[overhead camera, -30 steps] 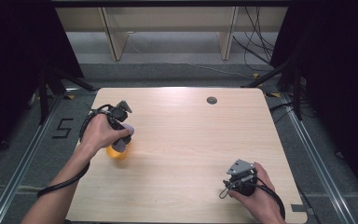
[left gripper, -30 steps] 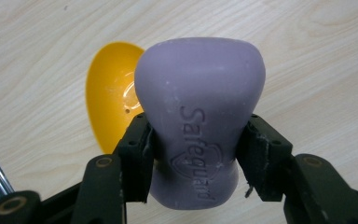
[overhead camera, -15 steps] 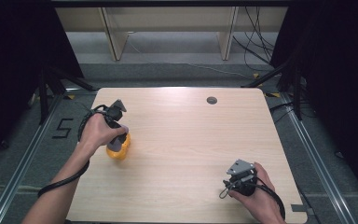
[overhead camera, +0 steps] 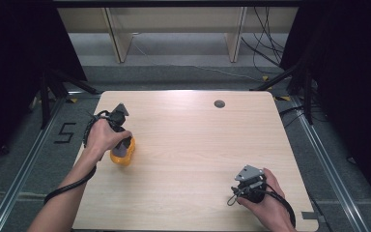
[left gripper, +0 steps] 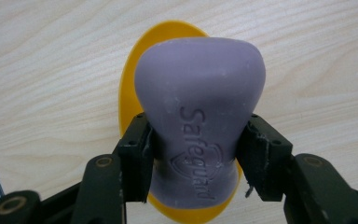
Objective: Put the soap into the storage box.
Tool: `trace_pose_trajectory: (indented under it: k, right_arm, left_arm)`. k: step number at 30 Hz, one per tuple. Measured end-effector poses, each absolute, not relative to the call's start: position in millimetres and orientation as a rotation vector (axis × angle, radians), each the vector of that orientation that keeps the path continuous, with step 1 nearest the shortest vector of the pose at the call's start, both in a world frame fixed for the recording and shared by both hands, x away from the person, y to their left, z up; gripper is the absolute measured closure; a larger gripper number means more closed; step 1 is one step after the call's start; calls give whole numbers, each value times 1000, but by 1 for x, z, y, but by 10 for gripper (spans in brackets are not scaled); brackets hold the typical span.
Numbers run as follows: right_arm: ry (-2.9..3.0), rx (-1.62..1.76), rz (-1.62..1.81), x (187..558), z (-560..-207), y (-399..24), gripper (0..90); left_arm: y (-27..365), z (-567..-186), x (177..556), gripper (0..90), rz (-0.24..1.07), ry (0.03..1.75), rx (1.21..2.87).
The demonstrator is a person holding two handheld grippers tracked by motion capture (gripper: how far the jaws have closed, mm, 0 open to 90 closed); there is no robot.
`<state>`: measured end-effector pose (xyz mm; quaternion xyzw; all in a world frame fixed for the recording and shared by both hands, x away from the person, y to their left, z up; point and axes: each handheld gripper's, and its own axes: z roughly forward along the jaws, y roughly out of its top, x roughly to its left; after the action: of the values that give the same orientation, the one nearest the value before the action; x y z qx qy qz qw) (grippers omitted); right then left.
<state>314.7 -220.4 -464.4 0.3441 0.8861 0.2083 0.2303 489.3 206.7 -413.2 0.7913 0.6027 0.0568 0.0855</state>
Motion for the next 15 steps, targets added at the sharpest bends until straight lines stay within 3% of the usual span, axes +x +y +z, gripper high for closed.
trace_pose_trajectory:
  k: [15]
  right_arm:
    - [2428,987,576,313,-465,-219,318]
  left_arm:
    - [205,-424,493,487,146,1832,2341]
